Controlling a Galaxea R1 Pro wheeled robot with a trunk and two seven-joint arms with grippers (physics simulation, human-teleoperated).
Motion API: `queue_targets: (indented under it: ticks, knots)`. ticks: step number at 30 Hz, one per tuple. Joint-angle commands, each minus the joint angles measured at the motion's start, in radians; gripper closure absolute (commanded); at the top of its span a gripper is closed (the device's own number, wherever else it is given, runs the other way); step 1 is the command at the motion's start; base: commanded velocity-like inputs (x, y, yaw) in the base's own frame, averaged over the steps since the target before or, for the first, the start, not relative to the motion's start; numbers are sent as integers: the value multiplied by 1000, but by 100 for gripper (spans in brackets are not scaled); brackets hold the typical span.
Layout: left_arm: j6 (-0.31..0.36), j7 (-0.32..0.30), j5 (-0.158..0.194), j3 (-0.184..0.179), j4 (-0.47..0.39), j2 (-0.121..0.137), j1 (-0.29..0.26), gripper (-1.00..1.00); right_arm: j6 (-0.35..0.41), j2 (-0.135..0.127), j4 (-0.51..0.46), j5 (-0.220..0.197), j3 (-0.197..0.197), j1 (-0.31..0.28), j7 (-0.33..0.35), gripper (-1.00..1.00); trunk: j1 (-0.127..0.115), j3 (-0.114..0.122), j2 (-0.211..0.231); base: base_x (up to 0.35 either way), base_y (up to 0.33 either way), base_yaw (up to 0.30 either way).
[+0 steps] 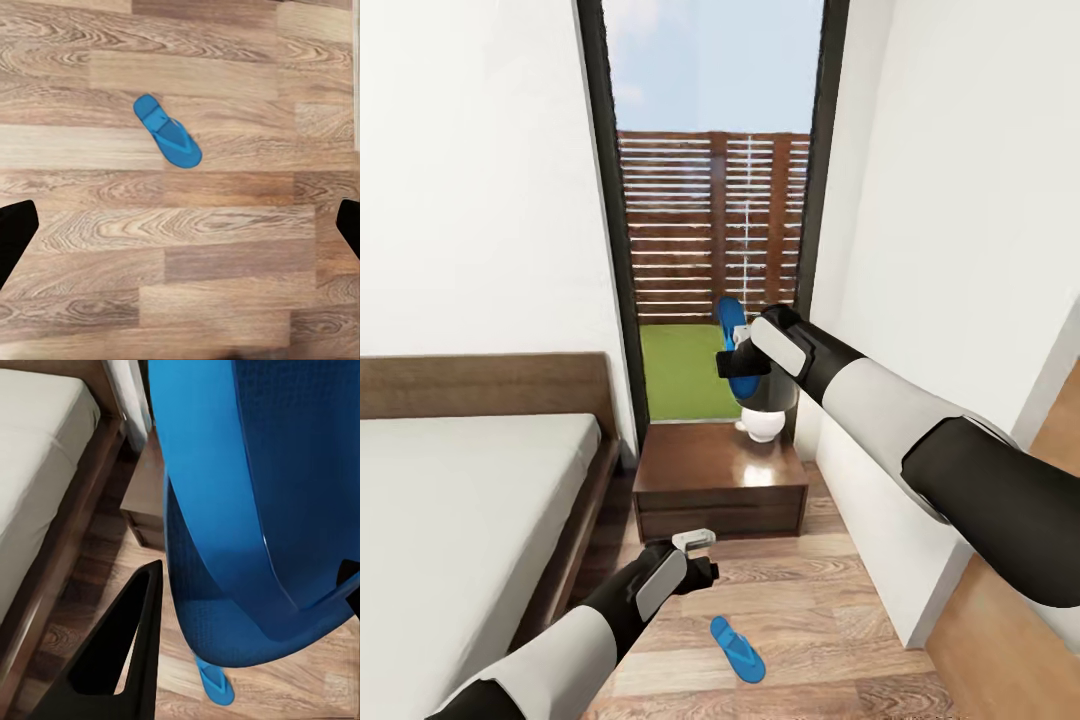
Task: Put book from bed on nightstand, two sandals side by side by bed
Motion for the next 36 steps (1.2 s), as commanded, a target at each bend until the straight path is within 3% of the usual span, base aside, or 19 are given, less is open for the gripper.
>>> queue_targets:
  ticks: [1, 4, 7, 13, 15, 16, 22, 23, 26, 29, 36]
  knots:
    - [2, 9, 10, -3, -1, 0, -1, -100, 0, -1, -1, -11, 7, -1, -7, 100, 4, -4, -8, 0, 0, -281]
    - [3, 26, 24, -2, 1, 0, -1, -100, 0, -1, 0, -11, 9, -1, -7, 100, 15, -14, -29, 0, 0, -257]
    - [3, 50, 61, -2, 1, 0, -1, -100, -1, -1, 0, -11, 9, -1, -7, 100, 27, -23, -50, 0, 0, -139]
    - [-9, 115, 267, -2, -3, 0, -1, -100, -1, -1, 0, -11, 8, -1, -7, 100, 50, -42, -92, 0, 0, -45]
    - [-51, 146, 384, -2, -4, 0, -1, -100, -2, -1, 1, -12, 7, -1, -7, 100, 58, -48, -106, 0, 0, -13]
    - [-83, 170, 421, -2, -4, 0, -1, -100, -2, -1, 1, -12, 7, -1, -11, 100, 61, -51, -113, 0, 0, -6]
    - [-203, 268, 499, 0, -5, 0, -1, -100, -2, 1, 1, -13, 8, -1, -46, 100, 84, -70, -155, 0, 0, -2]
    - [-275, 288, 567, 0, -6, 0, -1, -100, -2, 1, 1, -13, 8, -1, -61, 100, 88, -73, -162, 0, 0, 0]
    - [-324, 295, 609, 0, -6, 0, -1, -100, -2, 1, 1, -14, 8, -1, -65, 100, 100, -83, -183, 0, 0, 0]
    - [-354, 298, 628, 0, -6, 0, -1, -100, -2, 1, 1, -14, 8, -1, -68, 100, 111, -92, -204, 0, 0, 0]
    - [-387, 319, 638, -1, -5, 0, -1, -100, -2, 1, 1, -15, 6, -1, -69, 100, 138, -114, -253, 0, 0, 0]
